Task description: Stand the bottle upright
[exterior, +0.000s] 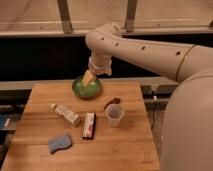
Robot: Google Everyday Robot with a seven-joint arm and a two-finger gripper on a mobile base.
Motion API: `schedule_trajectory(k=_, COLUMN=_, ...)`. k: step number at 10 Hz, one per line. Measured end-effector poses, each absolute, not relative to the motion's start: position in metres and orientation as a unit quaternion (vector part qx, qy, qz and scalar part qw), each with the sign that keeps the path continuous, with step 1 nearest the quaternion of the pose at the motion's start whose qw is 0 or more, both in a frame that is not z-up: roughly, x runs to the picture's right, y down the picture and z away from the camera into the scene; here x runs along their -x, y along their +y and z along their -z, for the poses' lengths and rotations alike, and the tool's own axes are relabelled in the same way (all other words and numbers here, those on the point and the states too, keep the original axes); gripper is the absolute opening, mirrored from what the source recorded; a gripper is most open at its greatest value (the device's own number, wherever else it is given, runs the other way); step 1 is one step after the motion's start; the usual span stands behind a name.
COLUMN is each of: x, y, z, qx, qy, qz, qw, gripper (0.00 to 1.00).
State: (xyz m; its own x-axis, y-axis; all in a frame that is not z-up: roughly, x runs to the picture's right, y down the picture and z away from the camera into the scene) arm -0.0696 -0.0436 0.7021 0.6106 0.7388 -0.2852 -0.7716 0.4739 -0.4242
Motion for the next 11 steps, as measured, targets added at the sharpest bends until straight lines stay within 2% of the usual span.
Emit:
schedule_trajectory(k=4, x=0.165, y=-0.022, z=-0.674, qx=0.289, qy=-0.034, qz=-0.399, qw=0.869, gripper=0.80)
schedule_trajectory(k=11, x=0.160, y=-0.025, z=-0.677, qx=0.281, qy=-0.035, qz=-0.401, qw=0.871, gripper=0.80)
